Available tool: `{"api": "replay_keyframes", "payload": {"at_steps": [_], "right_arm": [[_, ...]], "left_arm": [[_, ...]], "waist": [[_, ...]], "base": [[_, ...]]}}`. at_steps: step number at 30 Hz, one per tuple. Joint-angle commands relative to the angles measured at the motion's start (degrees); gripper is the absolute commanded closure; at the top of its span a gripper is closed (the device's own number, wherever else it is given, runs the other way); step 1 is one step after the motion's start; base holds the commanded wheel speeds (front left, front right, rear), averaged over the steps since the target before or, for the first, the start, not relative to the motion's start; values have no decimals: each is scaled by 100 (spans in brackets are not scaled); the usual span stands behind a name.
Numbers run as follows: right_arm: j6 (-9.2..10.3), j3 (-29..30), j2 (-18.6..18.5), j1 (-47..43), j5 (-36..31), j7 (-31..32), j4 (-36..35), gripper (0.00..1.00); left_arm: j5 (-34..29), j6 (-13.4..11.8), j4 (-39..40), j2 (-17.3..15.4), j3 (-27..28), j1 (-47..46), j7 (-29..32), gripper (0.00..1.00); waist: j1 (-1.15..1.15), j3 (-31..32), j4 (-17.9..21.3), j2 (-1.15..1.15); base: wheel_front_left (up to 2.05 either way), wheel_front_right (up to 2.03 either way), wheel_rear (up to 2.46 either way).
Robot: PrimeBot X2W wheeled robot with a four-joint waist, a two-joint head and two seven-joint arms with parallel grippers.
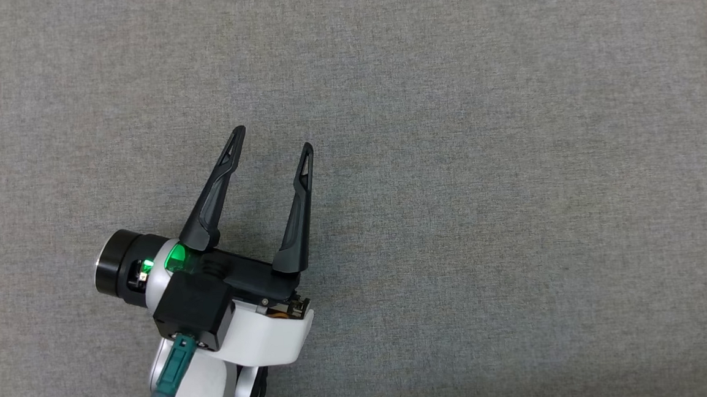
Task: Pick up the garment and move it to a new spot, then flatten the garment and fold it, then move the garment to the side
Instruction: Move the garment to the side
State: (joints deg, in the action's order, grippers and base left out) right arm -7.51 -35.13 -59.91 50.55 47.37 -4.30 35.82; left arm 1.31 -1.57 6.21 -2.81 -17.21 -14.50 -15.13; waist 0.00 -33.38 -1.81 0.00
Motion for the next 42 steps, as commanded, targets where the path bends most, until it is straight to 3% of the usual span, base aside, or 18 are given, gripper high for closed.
{"api": "replay_keyframes", "payload": {"at_steps": [1,8,14,15,16,19,25,27,28,30,38,39,42], "right_arm": [[6,38,-84,60,-35,24,-3,100],[6,273,-617,-116,54,218,43,100],[9,492,-840,-265,-61,322,257,100],[10,542,-855,-258,-166,266,340,70],[10,622,-844,-207,-317,180,451,0],[9,761,-617,-88,-941,-28,836,0],[10,1235,338,182,-2276,-564,1581,0],[9,1397,947,105,-2612,-799,1664,0],[9,1584,1482,-100,-2844,-977,1654,0],[10,1741,2032,-388,-2915,-1066,1536,0],[10,2508,4024,-2448,-3125,-1091,-598,0],[10,2508,4024,-2448,-3125,-1091,-598,0],[9,2684,4629,-3264,-3285,-1093,-1246,0]], "left_arm": [[9,28,23,-19,36,-70,2,0],[3,102,30,-18,32,-150,2,0],[-34,152,11,-18,7,-156,2,0],[-35,159,4,-18,4,-156,2,0],[-35,170,-1,-18,1,-158,2,0],[-11,192,-36,-18,-15,-146,2,0],[108,171,-124,-18,-57,6,2,0],[152,128,-166,-19,-33,95,2,0],[223,70,-232,-21,-3,217,3,0],[343,-26,-311,-20,42,363,3,0],[768,-471,-599,-17,397,1093,2,0],[768,-471,-599,-17,397,1093,2,0],[891,-529,-511,-18,548,1398,3,0]], "waist": [[0,-65,-27,0],[0,-197,-121,0],[0,-210,-185,0],[0,-205,-191,0],[0,-195,-194,0],[0,-104,-200,0],[0,318,-181,0],[0,542,-167,0],[0,806,-162,0],[0,1096,-169,0],[0,2289,-301,0],[0,2289,-301,0],[0,2673,-357,0]], "base": [[0,0,0],[0,0,0],[0,0,0],[0,0,0],[0,0,0],[0,0,0],[0,0,0],[0,0,0],[0,0,0],[0,0,0],[0,0,0],[0,0,0],[0,0,0]]}}
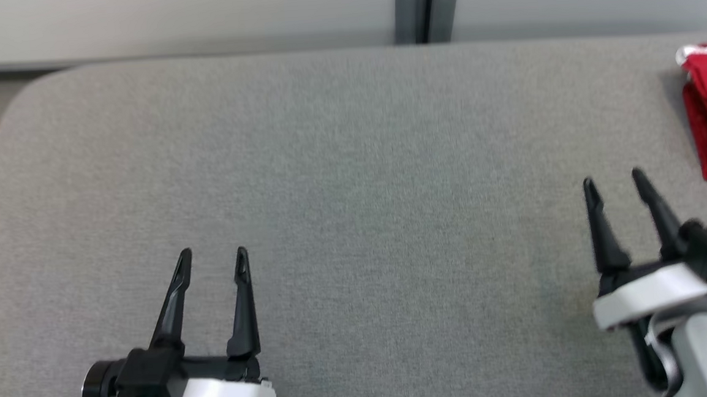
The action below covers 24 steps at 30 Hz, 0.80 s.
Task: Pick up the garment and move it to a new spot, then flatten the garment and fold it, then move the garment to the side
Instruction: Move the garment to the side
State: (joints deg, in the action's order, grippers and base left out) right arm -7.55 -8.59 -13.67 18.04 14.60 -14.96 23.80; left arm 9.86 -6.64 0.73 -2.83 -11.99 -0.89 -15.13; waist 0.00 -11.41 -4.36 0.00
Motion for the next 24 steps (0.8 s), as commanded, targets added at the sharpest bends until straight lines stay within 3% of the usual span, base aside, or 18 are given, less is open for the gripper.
{"api": "replay_keyframes", "payload": {"at_steps": [1,4,8,12,24], "right_arm": [[13,114,171,-244,-83,-28,-222,0],[13,229,602,-894,-339,-27,-746,0],[13,291,829,-1493,-672,-21,-1161,0],[13,393,957,-1894,-805,-21,-1227,0],[13,481,1034,-2195,-798,-21,-1250,0]], "left_arm": [[51,-13,96,-17,78,147,3,0],[12,78,293,-16,205,474,3,0],[-63,219,414,-14,273,904,2,0],[-144,341,274,-18,213,1198,2,0],[-4,355,-292,-17,205,1155,2,0]], "waist": [[0,577,-118,0],[0,816,-144,0],[0,1061,-121,0],[0,1234,-76,0],[0,1436,35,0]], "base": [[0,0,0],[0,0,0],[0,0,0],[0,0,0],[0,0,0]]}}
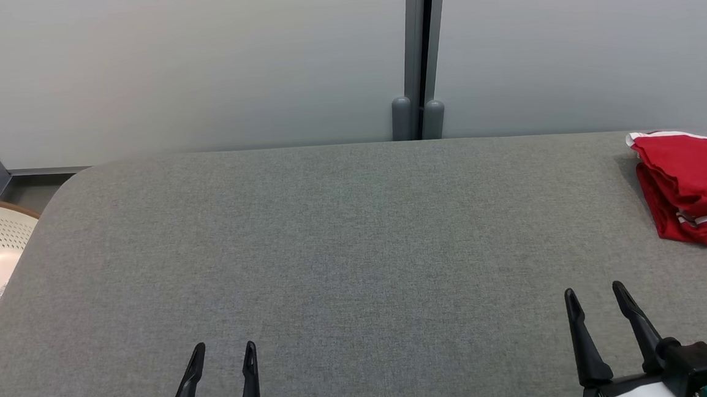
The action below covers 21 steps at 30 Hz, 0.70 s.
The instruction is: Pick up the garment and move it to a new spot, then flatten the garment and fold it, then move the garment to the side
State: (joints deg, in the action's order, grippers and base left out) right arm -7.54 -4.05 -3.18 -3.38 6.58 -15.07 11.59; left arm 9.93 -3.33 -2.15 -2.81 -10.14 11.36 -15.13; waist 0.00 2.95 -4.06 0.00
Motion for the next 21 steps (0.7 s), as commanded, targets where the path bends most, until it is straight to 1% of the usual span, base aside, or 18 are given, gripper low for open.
{"api": "replay_keyframes", "payload": {"at_steps": [1,8,9,10,17,21], "right_arm": [[12,39,-13,-63,4,-10,-37,0],[12,20,6,-112,44,-10,-20,0],[12,16,6,-107,40,-10,-17,0],[0,6,14,-54,40,0,1,100],[-1,-22,45,-186,127,24,258,100],[-1,18,29,-126,625,128,245,100]], "left_arm": [[-24,30,-10,-19,21,-83,2,0],[-37,46,-29,-19,35,-133,2,0],[-77,19,-24,-20,42,-140,2,0],[-77,9,-22,1,19,-42,1,100],[-36,-3,-283,10,-11,114,10,100],[472,43,-292,-25,42,27,93,100]], "waist": [[0,-2,8,0],[0,-45,9,0],[0,-51,5,0],[0,-52,6,0],[0,-58,8,0],[0,-67,21,0]], "base": [[0,0,0],[0,0,0],[0,0,0],[0,0,0],[0,0,0],[0,0,0]]}}
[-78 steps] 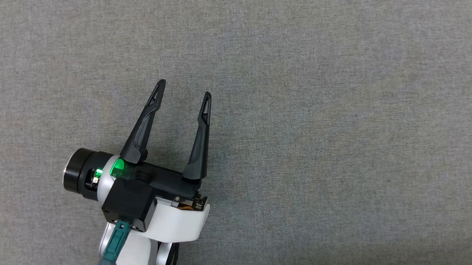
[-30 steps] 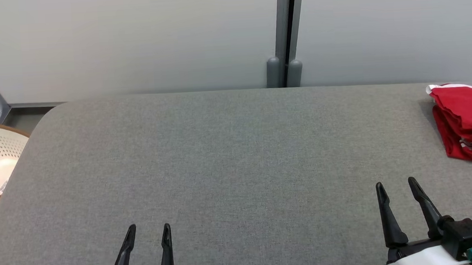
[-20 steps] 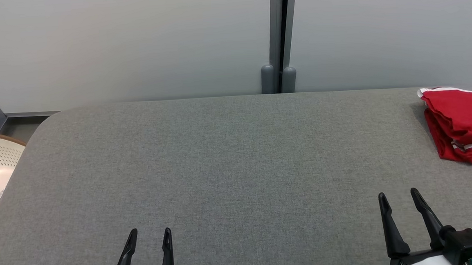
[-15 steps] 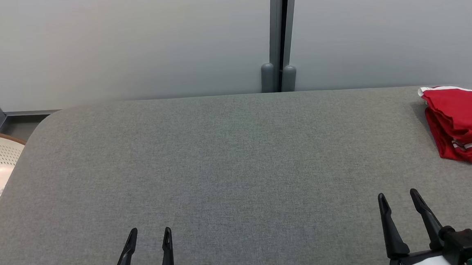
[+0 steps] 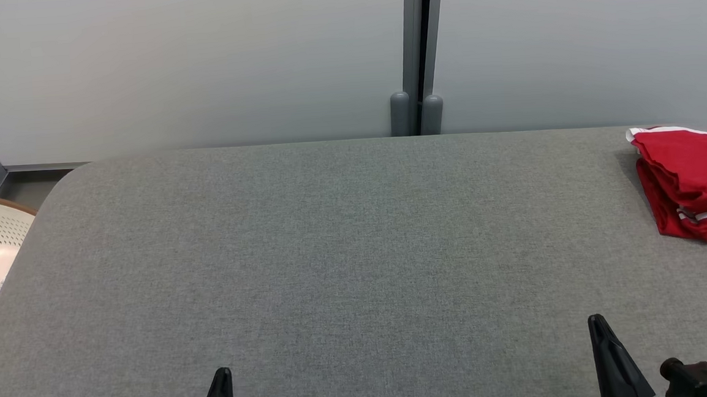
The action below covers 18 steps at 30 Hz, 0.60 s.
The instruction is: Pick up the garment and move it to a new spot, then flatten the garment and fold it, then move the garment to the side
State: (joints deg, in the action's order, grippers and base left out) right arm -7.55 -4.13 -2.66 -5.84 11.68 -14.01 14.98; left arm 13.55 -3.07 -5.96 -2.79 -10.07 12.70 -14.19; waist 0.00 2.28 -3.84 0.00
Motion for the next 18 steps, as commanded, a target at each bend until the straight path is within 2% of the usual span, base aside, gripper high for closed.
{"api": "replay_keyframes", "payload": {"at_steps": [1,18], "right_arm": [[1,36,-27,137,235,49,-94,100],[2,203,-82,392,2061,448,-98,100]], "left_arm": [[233,31,77,-36,49,-133,20,100],[2088,278,-163,-145,264,-561,365,100]], "waist": [[0,-1,3,0],[0,-35,57,0]], "base": [[0,0,0],[0,0,0]]}}
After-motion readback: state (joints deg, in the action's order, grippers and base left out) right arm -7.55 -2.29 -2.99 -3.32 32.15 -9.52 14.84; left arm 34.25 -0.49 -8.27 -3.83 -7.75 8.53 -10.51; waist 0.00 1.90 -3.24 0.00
